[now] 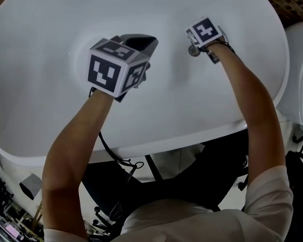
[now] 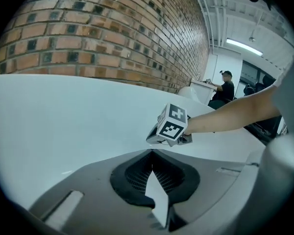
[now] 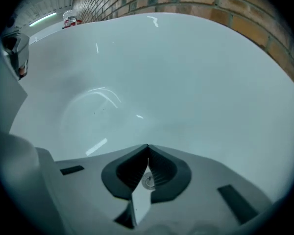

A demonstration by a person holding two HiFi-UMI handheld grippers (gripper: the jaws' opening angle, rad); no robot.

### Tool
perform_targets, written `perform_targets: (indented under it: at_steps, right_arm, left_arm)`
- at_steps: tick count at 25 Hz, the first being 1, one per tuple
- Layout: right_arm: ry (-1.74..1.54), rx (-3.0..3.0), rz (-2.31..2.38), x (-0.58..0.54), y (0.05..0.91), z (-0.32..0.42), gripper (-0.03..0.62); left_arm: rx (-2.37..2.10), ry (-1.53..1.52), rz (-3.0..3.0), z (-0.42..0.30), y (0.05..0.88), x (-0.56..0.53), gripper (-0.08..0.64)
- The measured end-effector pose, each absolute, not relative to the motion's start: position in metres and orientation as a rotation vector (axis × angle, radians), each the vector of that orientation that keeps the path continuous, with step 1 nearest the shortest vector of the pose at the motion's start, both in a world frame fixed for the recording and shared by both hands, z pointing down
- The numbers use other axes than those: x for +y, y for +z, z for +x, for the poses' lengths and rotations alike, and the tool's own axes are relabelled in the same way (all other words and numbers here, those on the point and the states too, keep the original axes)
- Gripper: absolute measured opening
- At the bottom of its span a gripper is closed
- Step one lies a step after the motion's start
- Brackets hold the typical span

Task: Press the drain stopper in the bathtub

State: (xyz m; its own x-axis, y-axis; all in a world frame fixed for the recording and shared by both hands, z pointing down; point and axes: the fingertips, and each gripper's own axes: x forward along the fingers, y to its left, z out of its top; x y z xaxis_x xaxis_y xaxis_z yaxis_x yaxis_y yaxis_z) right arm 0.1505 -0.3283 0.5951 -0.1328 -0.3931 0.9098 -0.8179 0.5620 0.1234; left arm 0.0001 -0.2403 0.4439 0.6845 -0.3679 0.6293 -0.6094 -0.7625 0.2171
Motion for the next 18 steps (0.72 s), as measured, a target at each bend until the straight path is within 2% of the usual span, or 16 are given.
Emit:
perform_targets:
  at_steps: [18]
  right_arm:
    - [0.696, -1.519, 0.758, -0.301, 0.736, 0.194, 0.015]
  left_arm:
    - [-0.61, 0.844, 2.246, 0.018, 0.547, -0.236, 0.009]
